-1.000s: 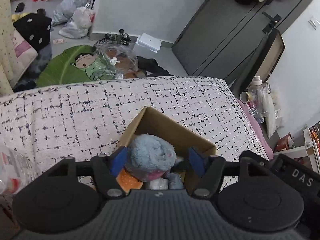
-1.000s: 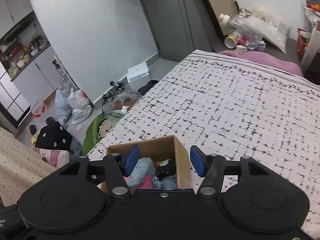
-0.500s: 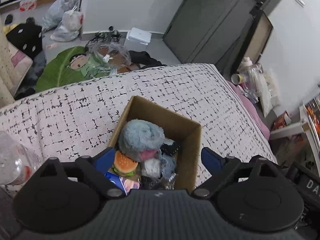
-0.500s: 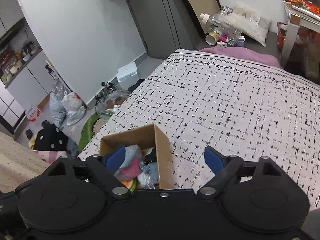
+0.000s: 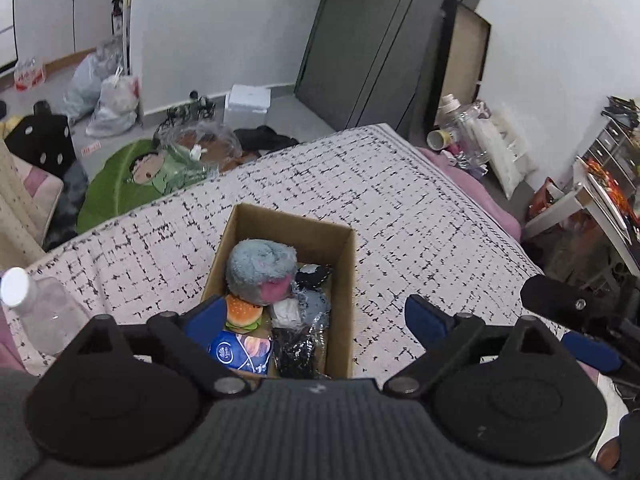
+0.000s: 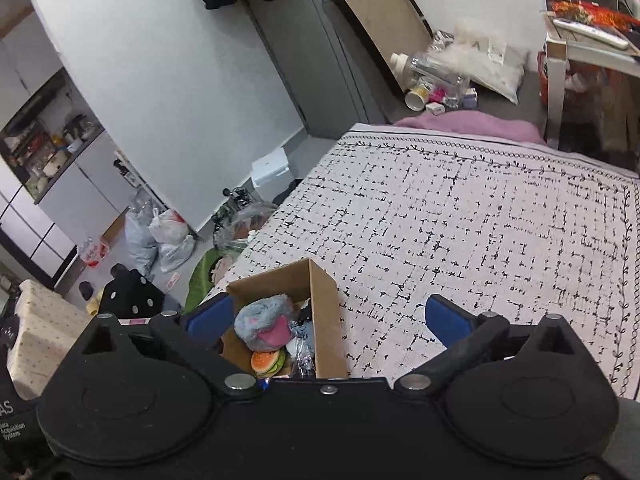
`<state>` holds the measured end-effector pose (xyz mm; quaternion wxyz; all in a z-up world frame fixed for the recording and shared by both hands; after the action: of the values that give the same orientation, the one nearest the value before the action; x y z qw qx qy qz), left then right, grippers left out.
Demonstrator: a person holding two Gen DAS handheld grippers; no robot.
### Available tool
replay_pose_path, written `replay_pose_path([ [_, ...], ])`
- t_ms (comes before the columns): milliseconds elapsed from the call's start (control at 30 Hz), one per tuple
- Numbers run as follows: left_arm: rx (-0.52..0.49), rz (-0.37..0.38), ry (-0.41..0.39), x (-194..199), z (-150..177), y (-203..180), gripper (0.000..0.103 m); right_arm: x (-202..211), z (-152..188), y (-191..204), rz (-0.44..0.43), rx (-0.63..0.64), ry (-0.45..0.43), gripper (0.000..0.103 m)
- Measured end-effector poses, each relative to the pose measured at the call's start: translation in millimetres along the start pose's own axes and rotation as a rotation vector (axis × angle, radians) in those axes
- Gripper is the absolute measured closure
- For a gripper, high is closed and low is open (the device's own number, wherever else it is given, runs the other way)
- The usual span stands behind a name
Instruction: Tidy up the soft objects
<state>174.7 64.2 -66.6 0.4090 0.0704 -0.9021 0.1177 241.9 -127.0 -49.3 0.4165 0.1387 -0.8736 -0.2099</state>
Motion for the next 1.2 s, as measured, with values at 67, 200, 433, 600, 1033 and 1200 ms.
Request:
replay_pose_path([
  [67, -0.014, -0.002, -0.005, 9, 2, -6, 0.008, 8, 1, -3, -0.007, 0.005, -0.001, 0.000],
  [200, -0.059, -0.008, -0.009, 26, 6, -14, 0.008, 23, 3, -11, -0.024, -0.019, 0.010, 0.000],
  [433, -0.107, -0.030, -0.043, 62, 11, -23, 0.007, 54, 3, -19, -0.042, -0.003, -0.005, 0.000],
  [600, -0.158, -0.054, -0.048, 78, 18, -31, 0.002, 69, 8, -25, -0.052, 0.009, 0.006, 0.000],
  [1033, -0.183, -0.069, -0.057, 119, 42, -39, 0.002, 104, 26, -25, -0.068, 0.104, -0.002, 0.000],
  [1200, -0.199, -0.084, -0.071, 131, 52, -38, 0.002, 114, 36, -25, -0.042, 0.156, -0.017, 0.000],
])
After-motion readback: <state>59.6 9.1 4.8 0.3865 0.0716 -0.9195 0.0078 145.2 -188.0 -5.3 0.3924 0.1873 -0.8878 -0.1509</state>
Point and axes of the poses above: each gripper's, at about its wrist camera, not at the fingertips, and x roughly against the way its jaws point, y to its left, z to its underside, the point moved 8 cm from there along -x, roughly the way its jaws point, and after that the axes turned 9 degrees about -x, right-handed, at the moved point
